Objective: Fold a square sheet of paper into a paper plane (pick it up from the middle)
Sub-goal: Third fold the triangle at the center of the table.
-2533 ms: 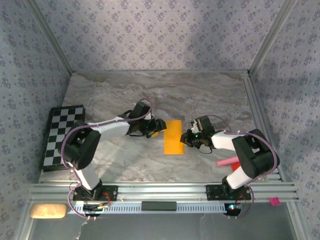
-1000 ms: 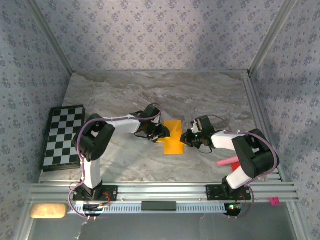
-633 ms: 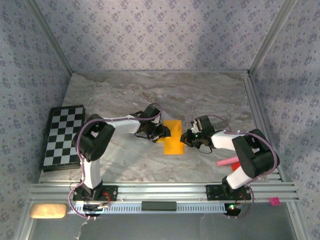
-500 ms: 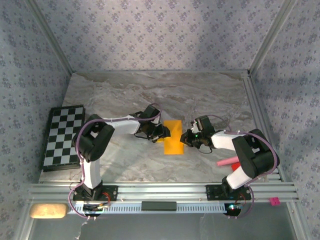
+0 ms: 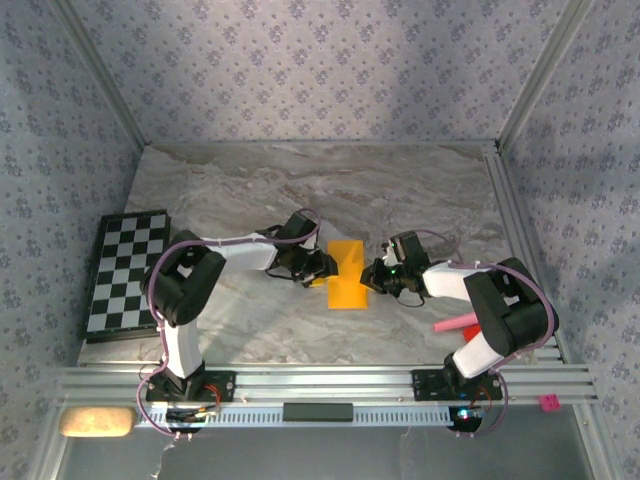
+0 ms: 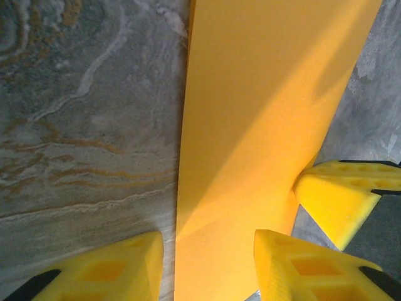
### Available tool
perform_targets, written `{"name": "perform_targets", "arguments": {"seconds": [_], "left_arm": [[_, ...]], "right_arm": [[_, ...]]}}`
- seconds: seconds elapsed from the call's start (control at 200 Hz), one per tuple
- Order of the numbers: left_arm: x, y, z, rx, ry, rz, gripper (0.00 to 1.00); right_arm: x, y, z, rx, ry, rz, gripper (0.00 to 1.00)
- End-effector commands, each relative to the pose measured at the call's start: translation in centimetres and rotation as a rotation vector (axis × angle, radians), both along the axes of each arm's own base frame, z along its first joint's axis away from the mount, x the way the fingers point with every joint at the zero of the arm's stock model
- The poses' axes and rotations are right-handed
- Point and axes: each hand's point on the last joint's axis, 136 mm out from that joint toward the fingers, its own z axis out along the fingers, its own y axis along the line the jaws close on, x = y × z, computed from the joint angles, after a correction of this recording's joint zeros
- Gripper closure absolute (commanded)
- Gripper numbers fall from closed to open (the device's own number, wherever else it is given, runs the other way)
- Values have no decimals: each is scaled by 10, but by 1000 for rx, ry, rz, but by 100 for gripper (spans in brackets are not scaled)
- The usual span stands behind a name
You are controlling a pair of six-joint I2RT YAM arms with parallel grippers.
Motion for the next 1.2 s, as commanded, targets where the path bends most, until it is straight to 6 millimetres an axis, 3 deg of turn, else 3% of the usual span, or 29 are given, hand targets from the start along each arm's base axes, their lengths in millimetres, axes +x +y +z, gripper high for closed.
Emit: {"name": "perform_targets", "arguments": {"seconds": [0.0, 0.48, 1.199], "left_arm": [[-10, -4, -7, -23, 49, -9, 58], [-6, -3, -6, -28, 34, 17, 60], [23, -13, 22, -218, -60, 70, 57]], "right_arm": [[-25, -21, -39, -104, 130, -47, 92], [-25, -22, -40, -90, 135, -54, 92], [-25, -21, -39, -75, 131, -49, 92]]}}
